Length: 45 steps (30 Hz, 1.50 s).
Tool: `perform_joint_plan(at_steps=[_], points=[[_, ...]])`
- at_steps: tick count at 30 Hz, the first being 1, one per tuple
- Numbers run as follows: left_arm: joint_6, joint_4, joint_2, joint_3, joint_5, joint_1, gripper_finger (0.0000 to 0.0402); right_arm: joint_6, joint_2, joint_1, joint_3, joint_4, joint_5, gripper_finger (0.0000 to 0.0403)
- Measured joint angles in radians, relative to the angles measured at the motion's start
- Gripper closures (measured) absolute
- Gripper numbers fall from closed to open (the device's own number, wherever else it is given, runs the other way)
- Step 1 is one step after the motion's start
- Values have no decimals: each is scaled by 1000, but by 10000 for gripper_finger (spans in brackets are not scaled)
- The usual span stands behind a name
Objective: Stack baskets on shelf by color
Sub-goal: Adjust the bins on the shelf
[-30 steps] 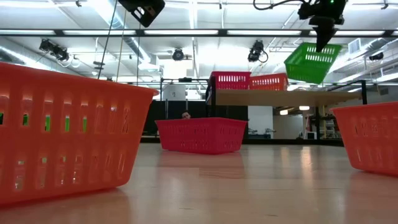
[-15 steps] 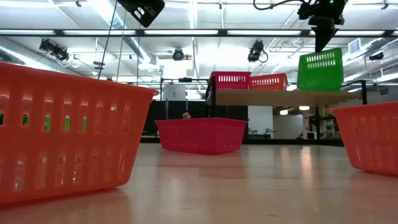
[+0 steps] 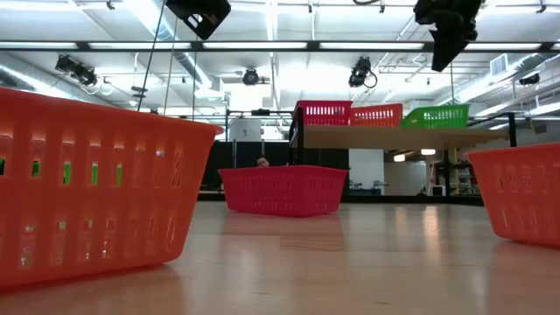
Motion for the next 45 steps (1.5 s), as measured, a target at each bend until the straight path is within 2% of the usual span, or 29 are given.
perform_joint_plan(at_steps=[7, 12, 17, 23, 29, 34, 40, 43, 45], points=[[8, 28, 0, 0, -67, 0, 354, 5, 50, 113, 0, -81, 43, 237], [10, 30, 0, 0, -73, 0, 354, 113, 94, 199, 0, -86, 33, 237], [72, 21, 0, 0, -143, 2, 354, 206, 129, 289, -6, -17, 29, 238], [70, 10, 0, 0, -147, 24, 354, 220, 144, 378, -69, 52, 45, 238], [72, -27, 0, 0, -147, 38, 354, 194, 141, 447, -104, 110, 122, 238], [126, -6, 0, 0, -148, 65, 354, 211, 140, 515, -120, 236, 88, 238], [232, 76, 0, 0, -131, 151, 354, 152, 140, 590, -180, 550, 87, 238], [319, 74, 0, 0, -57, 197, 354, 92, 143, 615, -235, 667, 88, 238], [475, 74, 0, 0, 44, 216, 354, 76, 143, 621, -284, 748, 91, 238]])
